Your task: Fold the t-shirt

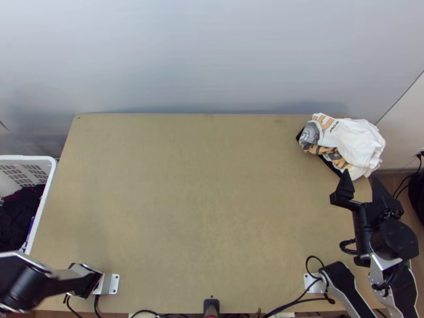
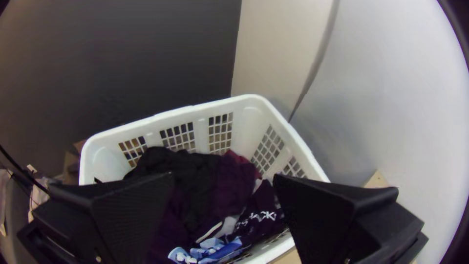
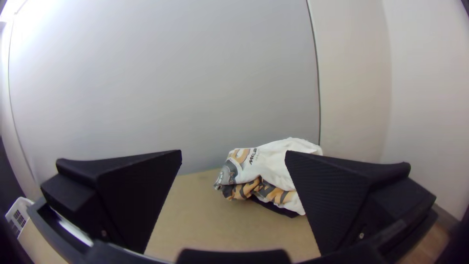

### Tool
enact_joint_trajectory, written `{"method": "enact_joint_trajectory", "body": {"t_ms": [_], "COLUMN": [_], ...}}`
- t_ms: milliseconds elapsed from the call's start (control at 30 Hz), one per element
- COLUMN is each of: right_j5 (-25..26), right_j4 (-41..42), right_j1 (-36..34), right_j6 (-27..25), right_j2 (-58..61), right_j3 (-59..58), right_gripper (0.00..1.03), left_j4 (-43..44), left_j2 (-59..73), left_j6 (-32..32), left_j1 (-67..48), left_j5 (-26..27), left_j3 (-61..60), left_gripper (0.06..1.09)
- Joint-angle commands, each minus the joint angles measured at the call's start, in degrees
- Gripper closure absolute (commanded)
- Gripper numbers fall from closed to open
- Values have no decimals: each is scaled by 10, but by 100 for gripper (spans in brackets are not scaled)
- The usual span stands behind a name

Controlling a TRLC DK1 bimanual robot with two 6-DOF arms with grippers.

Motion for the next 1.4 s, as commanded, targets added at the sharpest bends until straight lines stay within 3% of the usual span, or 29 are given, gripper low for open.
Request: {"method": "enact_joint_trajectory", "body": {"t_ms": [0,167,433,633,700,867,1067,1133,1300,1367], "right_j5": [-17,-17,-20,-21,-22,-27,-28,-28,-26,-26], "right_j4": [-47,-89,-99,-220,-219,-197,-200,-203,-214,-219], "right_j1": [56,131,110,105,103,96,98,99,98,98], "right_j6": [-23,-30,-26,-6,28,54,26,21,16,14], "right_j2": [-5,71,149,293,312,341,348,348,350,349], "right_j3": [3,55,123,265,291,317,318,319,318,314], "right_gripper": [4,4,4,4,4,4,7,7,7,7], "left_j4": [15,40,106,125,130,160,175,179,183,183], "left_j2": [128,187,285,366,382,432,474,491,525,534], "left_j6": [2,7,6,14,21,35,44,44,36,34], "left_j1": [75,90,107,116,116,123,123,123,122,120], "left_j5": [15,23,48,48,45,25,14,6,-17,-21], "left_j3": [12,11,14,37,37,43,55,58,70,72], "left_gripper": [10,10,11,11,11,11,11,17,17,28]}}
